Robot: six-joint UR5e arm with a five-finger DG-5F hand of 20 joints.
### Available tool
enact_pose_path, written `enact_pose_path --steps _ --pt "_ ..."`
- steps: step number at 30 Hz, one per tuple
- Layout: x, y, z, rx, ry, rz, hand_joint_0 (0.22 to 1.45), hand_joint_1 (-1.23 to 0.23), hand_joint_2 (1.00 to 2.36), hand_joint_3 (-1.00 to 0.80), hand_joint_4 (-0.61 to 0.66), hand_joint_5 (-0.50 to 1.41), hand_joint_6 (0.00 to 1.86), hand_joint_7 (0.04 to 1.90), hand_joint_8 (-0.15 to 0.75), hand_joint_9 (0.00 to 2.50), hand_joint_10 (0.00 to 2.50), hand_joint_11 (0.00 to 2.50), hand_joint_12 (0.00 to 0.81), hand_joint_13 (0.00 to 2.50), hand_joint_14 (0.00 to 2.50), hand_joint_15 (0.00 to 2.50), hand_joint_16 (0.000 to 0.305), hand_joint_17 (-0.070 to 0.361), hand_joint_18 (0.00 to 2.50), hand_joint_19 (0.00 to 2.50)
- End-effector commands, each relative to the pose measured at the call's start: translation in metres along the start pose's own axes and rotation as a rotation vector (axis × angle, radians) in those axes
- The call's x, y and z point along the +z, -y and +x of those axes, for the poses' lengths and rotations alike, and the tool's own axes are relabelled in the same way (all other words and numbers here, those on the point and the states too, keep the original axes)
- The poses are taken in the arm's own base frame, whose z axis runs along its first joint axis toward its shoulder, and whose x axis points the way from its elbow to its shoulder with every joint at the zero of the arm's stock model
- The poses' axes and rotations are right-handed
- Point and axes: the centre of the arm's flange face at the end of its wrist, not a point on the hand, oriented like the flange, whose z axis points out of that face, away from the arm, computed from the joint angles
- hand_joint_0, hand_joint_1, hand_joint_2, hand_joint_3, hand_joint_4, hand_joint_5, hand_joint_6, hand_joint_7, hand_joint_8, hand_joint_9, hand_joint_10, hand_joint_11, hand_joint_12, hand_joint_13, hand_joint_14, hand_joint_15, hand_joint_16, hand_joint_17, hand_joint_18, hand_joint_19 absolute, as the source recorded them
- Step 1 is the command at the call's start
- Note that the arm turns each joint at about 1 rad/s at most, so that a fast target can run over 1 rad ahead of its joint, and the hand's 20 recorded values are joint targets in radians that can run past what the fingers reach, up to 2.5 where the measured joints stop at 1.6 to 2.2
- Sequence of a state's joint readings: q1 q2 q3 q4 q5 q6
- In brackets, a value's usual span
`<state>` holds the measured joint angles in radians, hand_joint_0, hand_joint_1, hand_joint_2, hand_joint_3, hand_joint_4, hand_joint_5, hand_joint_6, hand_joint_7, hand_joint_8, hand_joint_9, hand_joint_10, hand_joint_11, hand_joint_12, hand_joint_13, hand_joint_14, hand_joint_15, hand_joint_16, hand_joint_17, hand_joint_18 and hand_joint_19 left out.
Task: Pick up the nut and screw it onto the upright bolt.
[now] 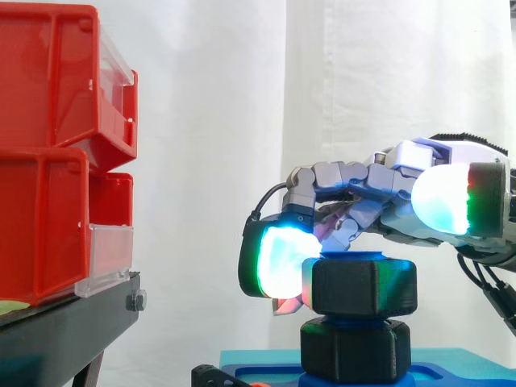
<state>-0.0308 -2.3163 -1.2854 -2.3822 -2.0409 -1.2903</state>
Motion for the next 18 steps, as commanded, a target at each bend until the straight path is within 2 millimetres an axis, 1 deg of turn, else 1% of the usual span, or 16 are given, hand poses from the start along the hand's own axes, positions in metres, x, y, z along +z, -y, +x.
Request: enact_pose_path --steps 1,13,15,16,17,18 --pt "-0.004 0.005 -0.002 -0.004 -0.001 0.002 0.51 -0.16 1.0 -0.5 0.17 -0.04 0.58 1.43 0.268 0.83 0.0 0.0 0.232 0.7 0.0 0.0 0.027 0.06 0.46 0.08" --pt "-0.016 0.021 -0.008 -0.014 0.003 0.002 0.51 -0.17 1.0 -0.5 0.17 -0.04 0.61 1.41 0.274 0.87 0.0 0.0 0.227 0.73 0.0 0.0 0.026 0.058 0.5 0.1" --pt "-0.013 0.02 -0.012 -0.014 0.011 -0.003 0.51 -0.16 1.0 -0.5 0.19 -0.04 0.54 1.48 0.273 0.86 0.0 0.0 0.229 0.73 0.0 0.0 0.026 0.058 0.5 0.1" --pt "-0.012 0.021 -0.013 -0.014 0.014 -0.004 0.51 -0.16 1.0 -0.5 0.21 -0.04 0.5 1.41 0.268 0.86 0.0 0.0 0.23 0.73 0.0 0.0 0.026 0.058 0.5 0.1" --pt "-0.011 0.021 -0.015 -0.014 0.017 -0.007 0.51 -0.16 1.0 -0.5 0.24 -0.05 0.5 1.29 0.268 0.86 0.0 0.0 0.231 0.73 0.0 0.0 0.026 0.059 0.5 0.1" --pt "-0.009 0.02 -0.016 -0.014 0.019 -0.01 0.51 -0.16 1.0 -0.5 0.25 -0.06 0.5 1.24 0.265 0.85 0.0 0.0 0.231 0.73 0.0 0.0 0.026 0.059 0.49 0.1"
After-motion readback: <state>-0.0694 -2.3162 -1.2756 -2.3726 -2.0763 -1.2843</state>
